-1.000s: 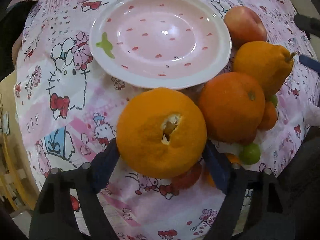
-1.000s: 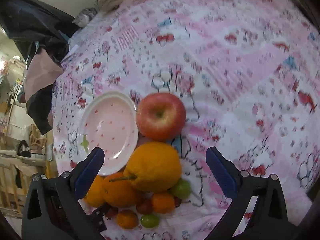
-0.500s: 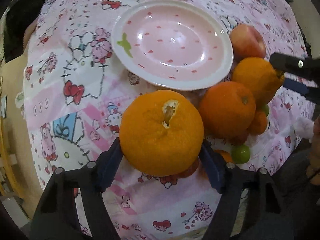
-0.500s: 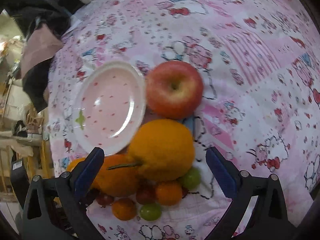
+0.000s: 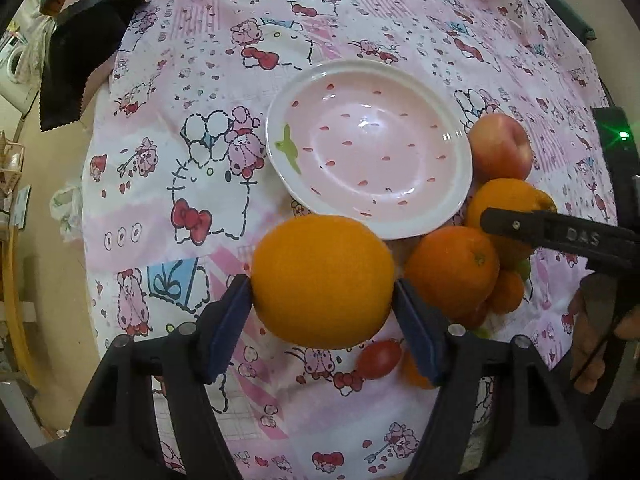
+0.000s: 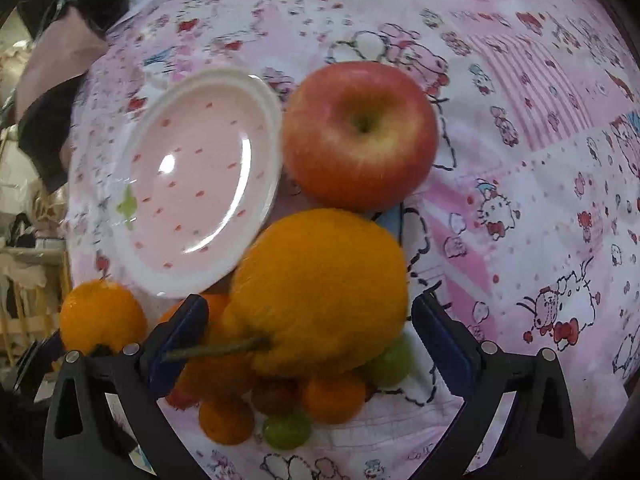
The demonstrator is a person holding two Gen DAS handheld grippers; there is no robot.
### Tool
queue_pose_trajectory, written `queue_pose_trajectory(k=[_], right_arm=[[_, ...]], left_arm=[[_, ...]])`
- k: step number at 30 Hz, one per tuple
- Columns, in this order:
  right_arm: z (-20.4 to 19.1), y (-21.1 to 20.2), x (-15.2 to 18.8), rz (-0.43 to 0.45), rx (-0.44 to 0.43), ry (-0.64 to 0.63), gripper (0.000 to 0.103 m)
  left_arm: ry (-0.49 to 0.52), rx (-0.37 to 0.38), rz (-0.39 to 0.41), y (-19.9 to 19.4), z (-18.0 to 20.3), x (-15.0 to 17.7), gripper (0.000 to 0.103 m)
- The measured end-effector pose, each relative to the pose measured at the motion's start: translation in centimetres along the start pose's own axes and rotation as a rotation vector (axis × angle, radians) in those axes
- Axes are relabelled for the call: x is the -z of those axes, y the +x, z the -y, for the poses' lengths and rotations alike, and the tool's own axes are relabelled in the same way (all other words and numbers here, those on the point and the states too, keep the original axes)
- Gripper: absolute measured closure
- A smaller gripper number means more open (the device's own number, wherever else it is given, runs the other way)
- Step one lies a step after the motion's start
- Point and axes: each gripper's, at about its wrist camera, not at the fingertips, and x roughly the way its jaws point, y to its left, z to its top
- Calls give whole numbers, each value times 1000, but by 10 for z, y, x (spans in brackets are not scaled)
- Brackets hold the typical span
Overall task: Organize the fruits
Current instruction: 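Grasp a large orange with the left tool while the right tool grasps the bumpy dekopon, then place the orange on the pink plate with the left tool while the right tool places the dekopon beside it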
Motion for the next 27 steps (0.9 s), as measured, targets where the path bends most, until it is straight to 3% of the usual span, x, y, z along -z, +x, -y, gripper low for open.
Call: queue_pose_trajectory(k=[4,14,21,27], right_arm=[[-2,9,-3,-16,24,-21,15],[4,-10,7,27,2,-59,22],[5,-54,15,120,-96,-47,22],[-19,-96,12,260,-193,-135,22]], left_arm=[[-4,9,-9,5,0,-1,38],[-11,37,9,2,-3,0,40],[-20,58,91,-24,-6,-1,41],[-11,46,185,-49,-11,-17,41]])
